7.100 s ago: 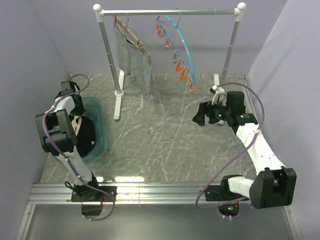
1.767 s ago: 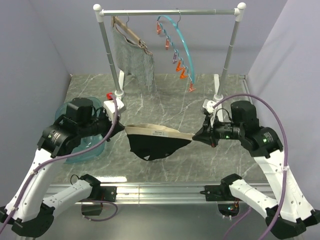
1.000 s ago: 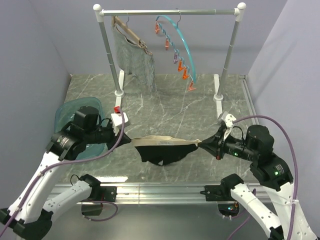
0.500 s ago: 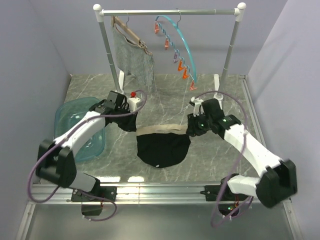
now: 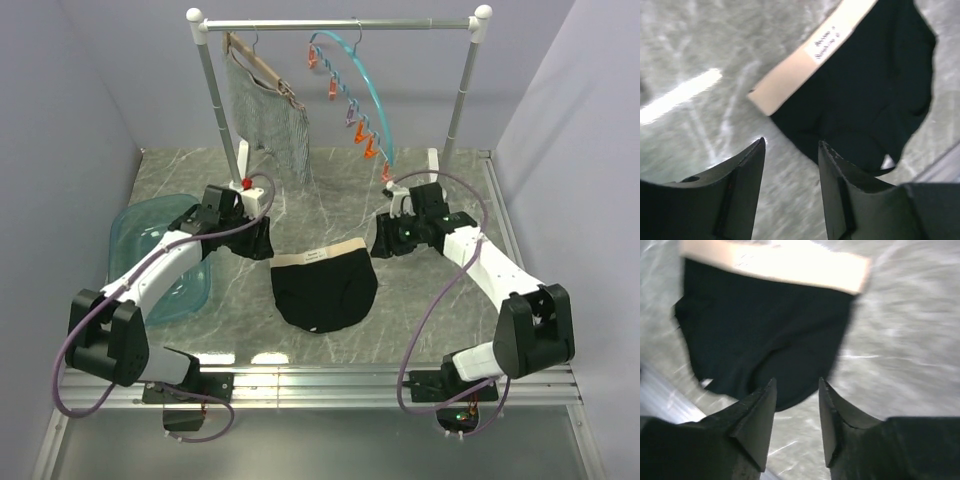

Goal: Clip the underwear to the hanger

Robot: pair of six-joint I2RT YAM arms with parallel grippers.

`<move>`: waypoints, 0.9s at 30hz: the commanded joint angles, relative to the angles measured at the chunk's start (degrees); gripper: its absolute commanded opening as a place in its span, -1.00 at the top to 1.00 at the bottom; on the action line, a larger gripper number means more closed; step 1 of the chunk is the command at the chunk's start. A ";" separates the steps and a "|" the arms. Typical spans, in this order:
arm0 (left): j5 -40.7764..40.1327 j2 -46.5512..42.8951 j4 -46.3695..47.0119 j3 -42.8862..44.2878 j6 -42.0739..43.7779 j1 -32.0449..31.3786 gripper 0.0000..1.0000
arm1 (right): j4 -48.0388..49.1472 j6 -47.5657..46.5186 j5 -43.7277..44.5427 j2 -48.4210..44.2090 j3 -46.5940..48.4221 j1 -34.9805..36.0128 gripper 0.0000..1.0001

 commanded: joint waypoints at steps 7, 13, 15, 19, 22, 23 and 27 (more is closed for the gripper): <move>8.10 5.35 12.00 -4.65 -13.08 -0.20 0.17 | 12.16 8.13 -12.72 8.99 -6.50 1.72 0.28; 9.94 7.11 14.12 -5.26 -16.43 0.94 0.17 | 18.22 14.81 -11.40 11.82 -13.44 1.63 0.34; 11.09 6.50 14.55 -5.79 -16.70 2.26 0.14 | 19.20 15.35 -10.87 11.38 -15.12 1.46 0.35; 12.41 3.43 16.92 -7.72 -16.27 4.46 0.06 | 19.30 16.85 -12.35 8.84 -17.50 -0.47 0.35; 13.11 0.52 17.02 -8.25 -13.90 4.64 0.02 | 18.07 17.90 -16.83 4.81 -18.90 -3.02 0.35; 13.54 -0.70 17.19 -8.17 -13.19 4.64 0.01 | 17.54 17.81 -17.54 3.31 -19.43 -3.37 0.35; 15.92 -3.26 18.86 -7.99 -8.36 3.50 -0.04 | 19.02 19.03 -18.17 -10.11 -21.98 -5.39 0.32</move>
